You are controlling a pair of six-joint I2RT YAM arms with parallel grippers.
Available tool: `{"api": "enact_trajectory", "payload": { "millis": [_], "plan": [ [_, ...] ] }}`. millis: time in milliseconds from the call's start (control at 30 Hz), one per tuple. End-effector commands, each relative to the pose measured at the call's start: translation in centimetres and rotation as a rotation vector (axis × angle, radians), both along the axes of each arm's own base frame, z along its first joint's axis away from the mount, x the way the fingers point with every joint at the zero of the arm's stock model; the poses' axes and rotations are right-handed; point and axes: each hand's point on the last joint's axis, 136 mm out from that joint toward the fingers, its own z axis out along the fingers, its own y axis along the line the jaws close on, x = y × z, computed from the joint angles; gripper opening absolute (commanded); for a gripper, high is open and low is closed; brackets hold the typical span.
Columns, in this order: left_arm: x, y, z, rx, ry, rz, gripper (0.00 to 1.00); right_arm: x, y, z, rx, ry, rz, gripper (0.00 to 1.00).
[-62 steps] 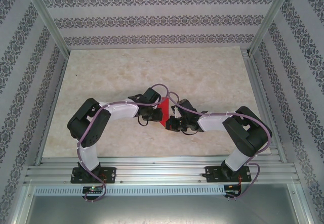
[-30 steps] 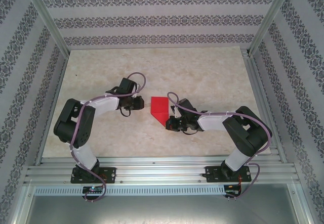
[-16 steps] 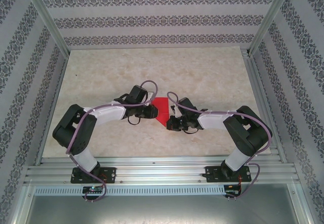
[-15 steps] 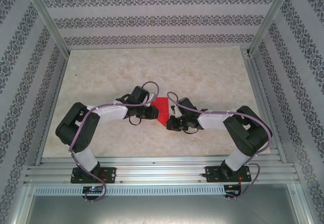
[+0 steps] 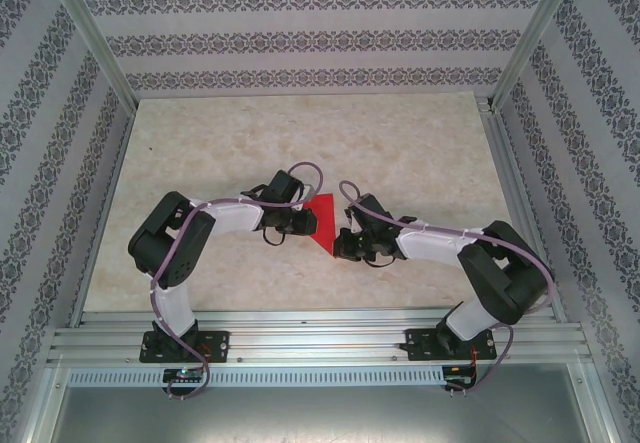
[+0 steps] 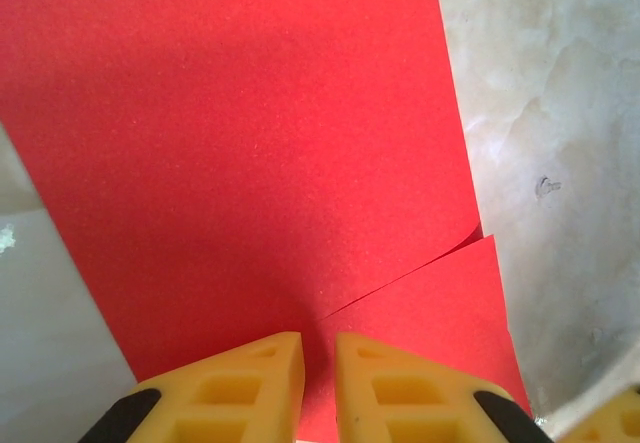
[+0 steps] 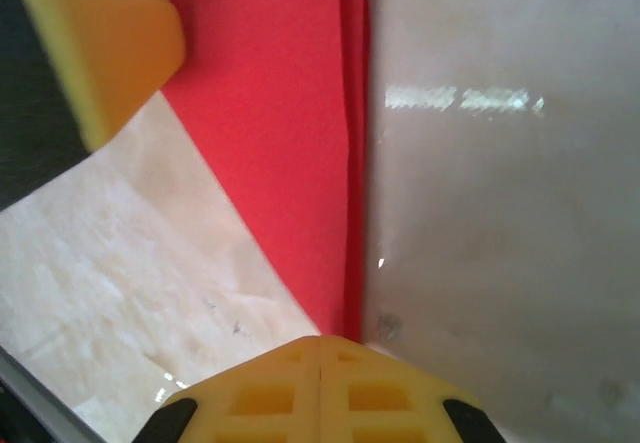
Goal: Fold a paper plane with a square sheet of paper (fold left side to right side)
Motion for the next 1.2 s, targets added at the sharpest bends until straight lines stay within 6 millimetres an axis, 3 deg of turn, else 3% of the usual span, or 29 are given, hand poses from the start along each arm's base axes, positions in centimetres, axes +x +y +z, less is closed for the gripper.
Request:
{"api": "enact_trajectory", "payload": {
  "millis": [0,133,433,667,1067,1167],
  "plan": [
    [-0.9,0.8,-2.4,0.085,0.006,-0.015,0.19,0.8,0.8,1.9,0.014,-0.005,-0.121,0.0],
    [-1.2,0.8,-2.9,0.09,0.01,-0.014,0.19,1.8,2.0,2.4,0.029,0.013,-0.176,0.0],
    [-1.1,1.0,-3.2,0.105,0.005,-0.008,0.18,3.2,3.9,-0.3,-0.033,0.086,-0.166,0.0],
    [-1.2,1.5,-3.4,0.129,-0.001,0.0,0.18,0.9,0.8,-3.2,-0.124,0.173,-0.213,0.0],
    [-0.9,1.8,-3.4,0.149,-0.008,0.008,0.18,-3.0,-3.1,-4.7,-0.147,0.24,-0.267,0.0],
    [-0.9,1.8,-3.2,0.147,-0.01,0.008,0.18,-3.0,-3.3,-3.7,-0.116,0.216,-0.268,0.0]
  ]
}}
